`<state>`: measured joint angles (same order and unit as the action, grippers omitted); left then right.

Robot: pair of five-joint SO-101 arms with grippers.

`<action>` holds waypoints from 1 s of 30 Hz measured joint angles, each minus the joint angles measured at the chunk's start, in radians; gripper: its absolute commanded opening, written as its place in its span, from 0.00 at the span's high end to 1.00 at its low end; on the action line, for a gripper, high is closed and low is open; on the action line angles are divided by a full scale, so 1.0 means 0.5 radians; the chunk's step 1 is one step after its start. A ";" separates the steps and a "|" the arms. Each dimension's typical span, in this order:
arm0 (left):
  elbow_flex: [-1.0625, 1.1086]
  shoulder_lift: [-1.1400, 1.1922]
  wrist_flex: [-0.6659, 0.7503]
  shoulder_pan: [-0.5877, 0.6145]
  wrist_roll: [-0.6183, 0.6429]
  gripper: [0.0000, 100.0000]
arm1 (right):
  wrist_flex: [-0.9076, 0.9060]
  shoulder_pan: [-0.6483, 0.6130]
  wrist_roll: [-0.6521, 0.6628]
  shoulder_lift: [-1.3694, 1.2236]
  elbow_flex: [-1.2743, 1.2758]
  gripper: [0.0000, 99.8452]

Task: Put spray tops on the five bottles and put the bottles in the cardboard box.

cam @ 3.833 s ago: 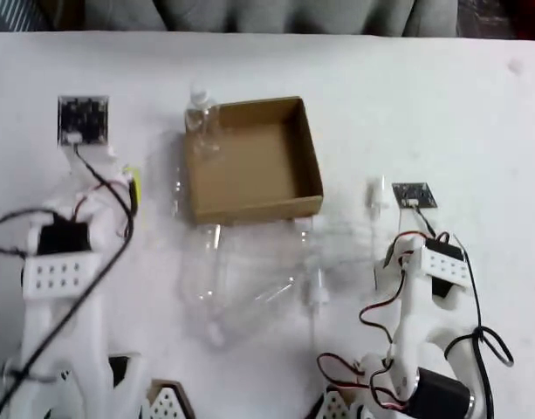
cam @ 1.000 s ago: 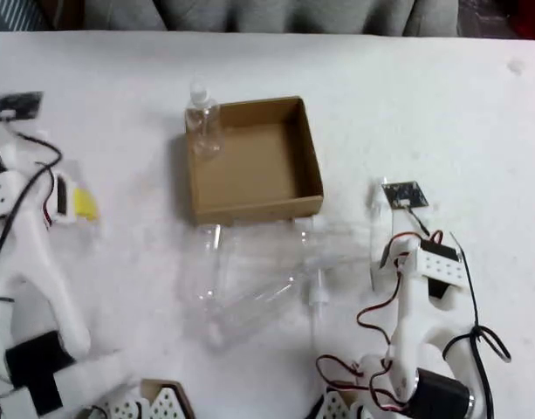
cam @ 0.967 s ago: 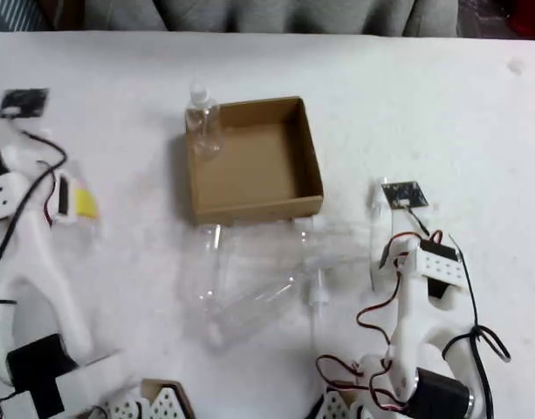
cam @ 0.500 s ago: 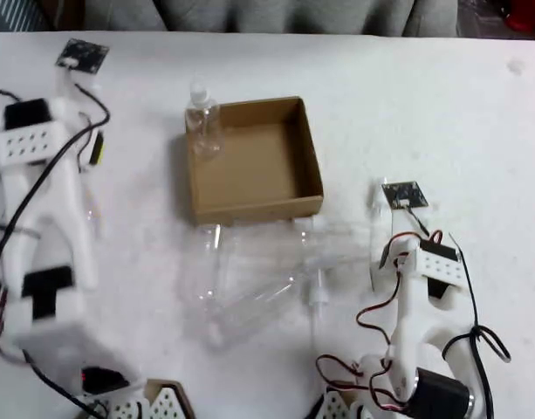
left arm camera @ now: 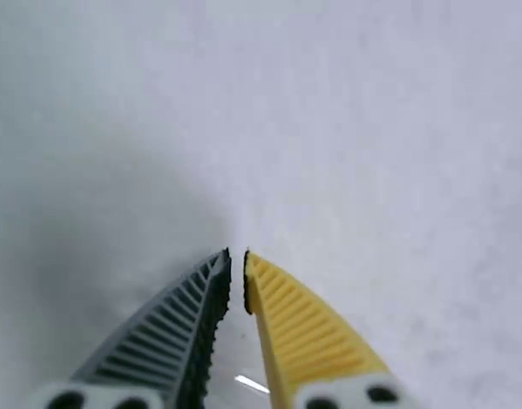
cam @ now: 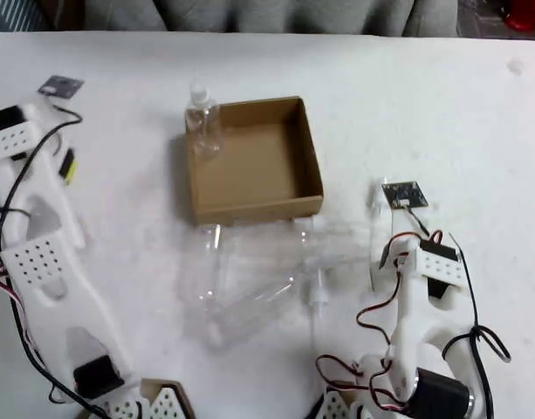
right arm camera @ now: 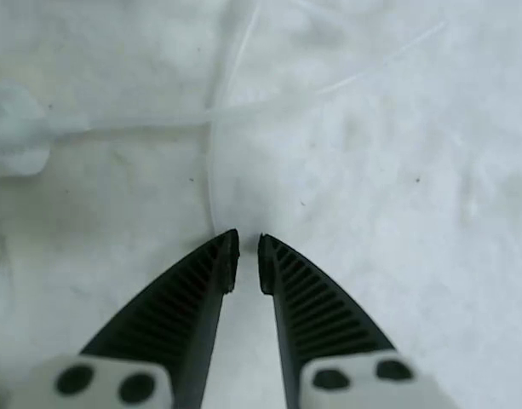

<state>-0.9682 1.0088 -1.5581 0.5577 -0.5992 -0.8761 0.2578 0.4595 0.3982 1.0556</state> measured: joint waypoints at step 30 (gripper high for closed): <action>-1.019 0.411 -0.430 0.694 -0.233 0.97 | 0.000 0.000 0.000 0.000 0.000 0.98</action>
<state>-1.4776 1.2144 -1.7729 0.9045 -0.7158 -0.8761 0.2578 0.4595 0.3982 1.0556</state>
